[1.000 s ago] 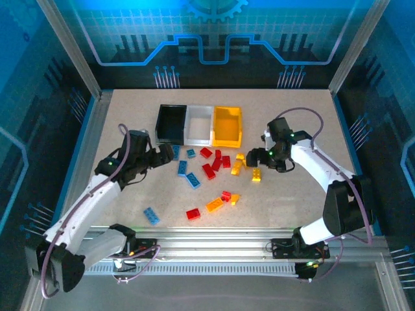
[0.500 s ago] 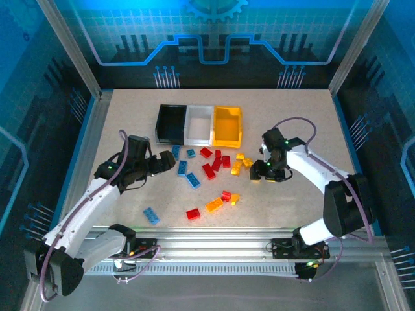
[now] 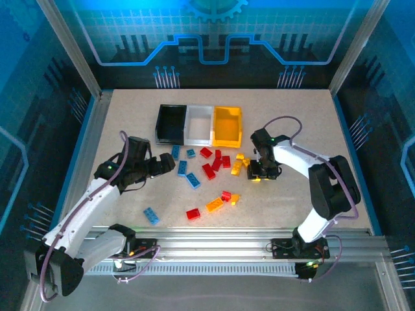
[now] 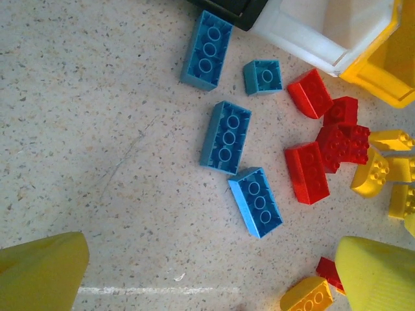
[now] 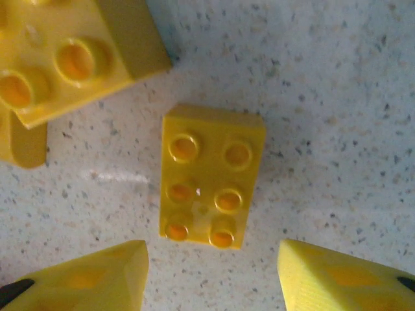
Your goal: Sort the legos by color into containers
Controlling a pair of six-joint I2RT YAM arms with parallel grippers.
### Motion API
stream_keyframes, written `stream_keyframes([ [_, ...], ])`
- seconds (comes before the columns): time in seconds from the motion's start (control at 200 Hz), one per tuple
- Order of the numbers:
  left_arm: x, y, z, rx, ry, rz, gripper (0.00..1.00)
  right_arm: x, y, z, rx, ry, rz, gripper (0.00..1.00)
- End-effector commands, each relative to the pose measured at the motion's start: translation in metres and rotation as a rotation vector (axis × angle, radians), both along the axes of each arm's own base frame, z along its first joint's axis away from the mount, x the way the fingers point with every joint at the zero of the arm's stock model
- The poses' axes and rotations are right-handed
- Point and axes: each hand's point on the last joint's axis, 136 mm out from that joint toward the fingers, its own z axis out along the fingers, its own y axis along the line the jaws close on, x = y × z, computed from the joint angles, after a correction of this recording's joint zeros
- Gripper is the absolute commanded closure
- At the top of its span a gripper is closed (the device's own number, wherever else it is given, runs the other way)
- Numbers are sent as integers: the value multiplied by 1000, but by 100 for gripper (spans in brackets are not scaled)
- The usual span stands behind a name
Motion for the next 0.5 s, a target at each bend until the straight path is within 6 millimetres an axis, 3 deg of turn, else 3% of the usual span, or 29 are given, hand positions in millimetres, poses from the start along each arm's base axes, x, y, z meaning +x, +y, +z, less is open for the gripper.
stream_keyframes([
  [0.0,-5,-4,11,-4,-4,-41,1,11,3,-3,-47,-19,2,45],
  [0.495,3,-5,23,37,-13,-83,1,16,-1,-21,-106,9,-30,55],
])
